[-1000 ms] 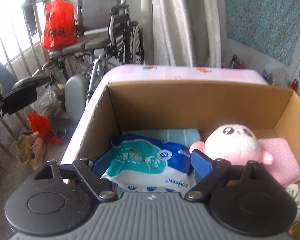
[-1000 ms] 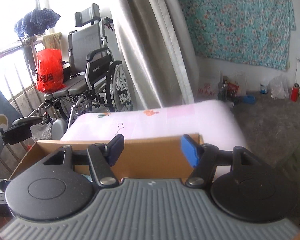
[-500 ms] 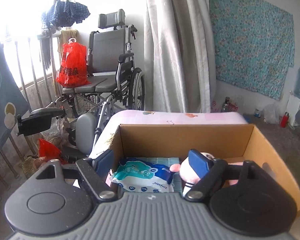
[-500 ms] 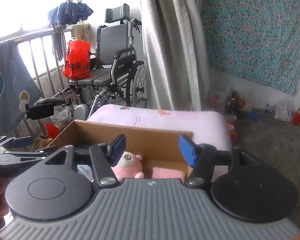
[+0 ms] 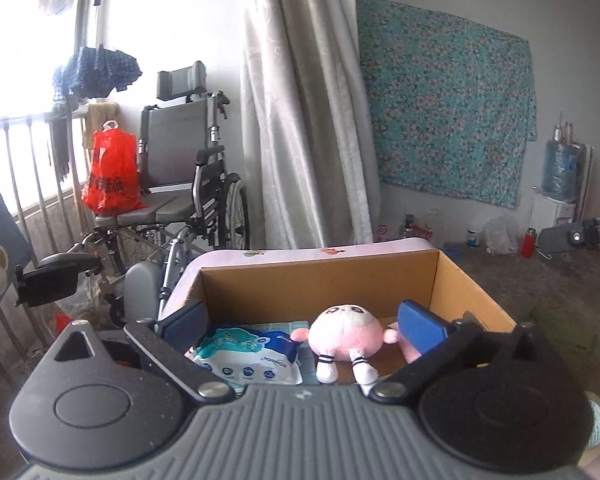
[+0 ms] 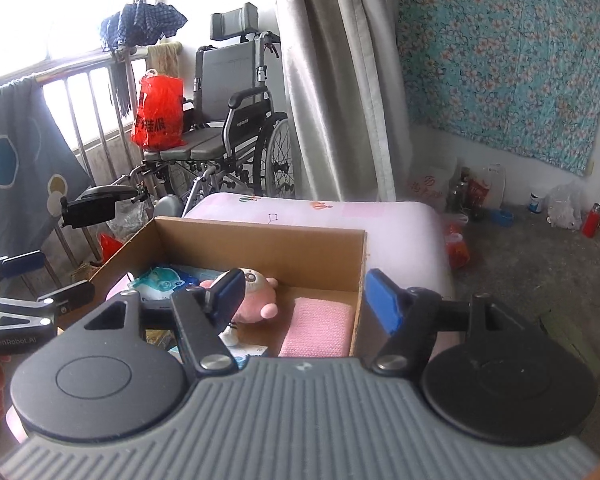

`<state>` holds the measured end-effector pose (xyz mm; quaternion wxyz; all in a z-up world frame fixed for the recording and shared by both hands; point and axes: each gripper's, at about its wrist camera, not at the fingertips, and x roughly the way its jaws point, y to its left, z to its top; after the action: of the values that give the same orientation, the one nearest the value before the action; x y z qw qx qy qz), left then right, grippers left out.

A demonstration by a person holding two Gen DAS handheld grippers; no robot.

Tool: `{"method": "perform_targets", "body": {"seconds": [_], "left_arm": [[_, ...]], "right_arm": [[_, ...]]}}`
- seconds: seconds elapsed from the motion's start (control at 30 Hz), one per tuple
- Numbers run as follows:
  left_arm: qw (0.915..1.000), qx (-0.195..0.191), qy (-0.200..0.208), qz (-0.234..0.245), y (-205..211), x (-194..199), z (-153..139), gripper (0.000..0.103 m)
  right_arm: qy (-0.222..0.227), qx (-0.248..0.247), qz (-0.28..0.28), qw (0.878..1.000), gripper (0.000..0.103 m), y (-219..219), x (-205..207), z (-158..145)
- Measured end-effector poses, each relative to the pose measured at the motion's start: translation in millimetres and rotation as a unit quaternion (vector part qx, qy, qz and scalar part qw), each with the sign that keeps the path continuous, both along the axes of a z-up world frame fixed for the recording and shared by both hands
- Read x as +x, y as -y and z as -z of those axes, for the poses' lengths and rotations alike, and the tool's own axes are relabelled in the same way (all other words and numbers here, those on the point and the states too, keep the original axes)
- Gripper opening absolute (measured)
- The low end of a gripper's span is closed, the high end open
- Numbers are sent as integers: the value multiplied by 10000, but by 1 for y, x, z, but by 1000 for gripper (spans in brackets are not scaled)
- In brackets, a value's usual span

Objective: Organize soft objects

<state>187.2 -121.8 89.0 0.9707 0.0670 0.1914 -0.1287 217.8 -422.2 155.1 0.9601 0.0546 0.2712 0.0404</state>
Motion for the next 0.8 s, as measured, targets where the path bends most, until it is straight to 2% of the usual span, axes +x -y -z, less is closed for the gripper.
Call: {"method": "perform_targets", "body": {"seconds": [0.03,0.1,0.17,0.23,0.27,0.37,0.47,0.57,0.63,0.7,0.8], "left_arm": [[9999,115,-62,69,4,2,6,103],[9987,347,-250,-266,11,6,18,103],[9977,194,-377,-530,10,5,26,103],[9984,-142,-448,-326,3,2,33,103],[9983,-148,-505,-238,2,1,37,103],[9970,148,-612,-455,0,2,39,103],[9955,137,-676,-651,-6,-3,33,103],[9978,53,-532,-395,-17,-18,35,103],[9975,214,-606,-285,-19,-17,39,103],[9962,372,-671,-400,-21,-13,41,103],[9955,256,-751,-518,-27,-9,39,103]], "right_arm": [[89,-347,26,9994,67,-8,-2,4],[168,-840,132,9962,69,-19,-6,11],[65,-641,33,9979,70,-22,-10,21],[-13,-353,-56,9994,70,-23,-18,30],[26,-364,-82,9993,70,-25,-23,33],[-14,-720,-272,9970,70,-36,-24,37],[-71,-773,-303,9965,70,-41,-20,32],[39,-715,-370,9967,73,-45,-26,30],[60,-775,-493,9958,73,-50,-31,33],[60,-657,-408,9970,75,-52,-33,37],[51,-179,-47,9998,81,-58,-37,47]]}}
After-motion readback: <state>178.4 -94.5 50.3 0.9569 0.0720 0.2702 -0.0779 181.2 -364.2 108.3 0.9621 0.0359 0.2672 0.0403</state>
